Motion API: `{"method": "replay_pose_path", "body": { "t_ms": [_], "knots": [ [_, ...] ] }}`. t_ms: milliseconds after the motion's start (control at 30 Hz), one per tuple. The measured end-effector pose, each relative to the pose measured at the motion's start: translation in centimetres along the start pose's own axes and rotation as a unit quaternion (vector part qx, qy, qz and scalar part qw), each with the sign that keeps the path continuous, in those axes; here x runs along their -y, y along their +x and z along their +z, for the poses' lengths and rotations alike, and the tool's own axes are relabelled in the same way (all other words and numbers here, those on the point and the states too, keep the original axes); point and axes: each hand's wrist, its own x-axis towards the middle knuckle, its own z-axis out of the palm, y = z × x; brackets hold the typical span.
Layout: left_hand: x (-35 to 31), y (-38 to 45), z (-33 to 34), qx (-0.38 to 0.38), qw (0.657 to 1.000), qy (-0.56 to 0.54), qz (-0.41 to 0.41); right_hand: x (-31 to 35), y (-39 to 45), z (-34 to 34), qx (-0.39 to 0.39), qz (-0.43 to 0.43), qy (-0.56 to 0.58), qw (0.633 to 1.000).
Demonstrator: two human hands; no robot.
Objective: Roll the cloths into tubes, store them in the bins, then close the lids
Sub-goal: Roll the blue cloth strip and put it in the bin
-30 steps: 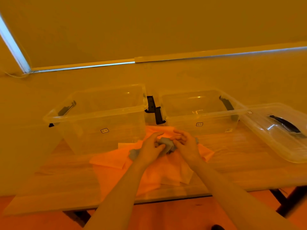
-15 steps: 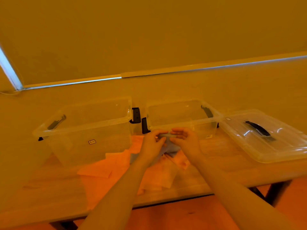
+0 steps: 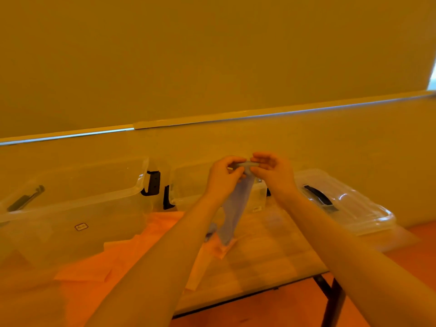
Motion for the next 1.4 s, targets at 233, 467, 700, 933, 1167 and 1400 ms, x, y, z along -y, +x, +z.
{"method": "replay_pose_path", "body": {
  "t_ms": [233, 467, 700, 933, 1167, 1400],
  "knots": [
    [0.3, 1.4, 3.8, 0.012, 0.997, -0.061, -0.034, -0.9, 1.1, -3.5, -0.018, -0.001, -0.027, 0.999],
    [6.7, -1.3, 7.4, 0.067, 0.987, -0.067, -0.127, -8.2, -1.4, -5.4, -0.029, 0.067, -0.072, 0.995],
    [12.0, -4.4, 8.4, 0.108, 0.978, -0.009, -0.18, -14.0, -3.9, -6.0, 0.005, 0.147, -0.115, 0.982],
    [14.4, -5.9, 7.9, 0.117, 0.969, 0.052, -0.21, -16.1, -6.7, -5.1, -0.029, 0.184, -0.153, 0.971],
    [13.6, -6.0, 4.4, 0.064, 0.977, 0.028, -0.204, -14.2, -7.4, -4.9, 0.015, 0.171, -0.289, 0.942],
    [13.1, -6.8, -3.2, -0.054, 0.985, 0.055, -0.155, -13.3, -7.6, 1.7, 0.005, 0.154, -0.189, 0.97]
  ]
}}
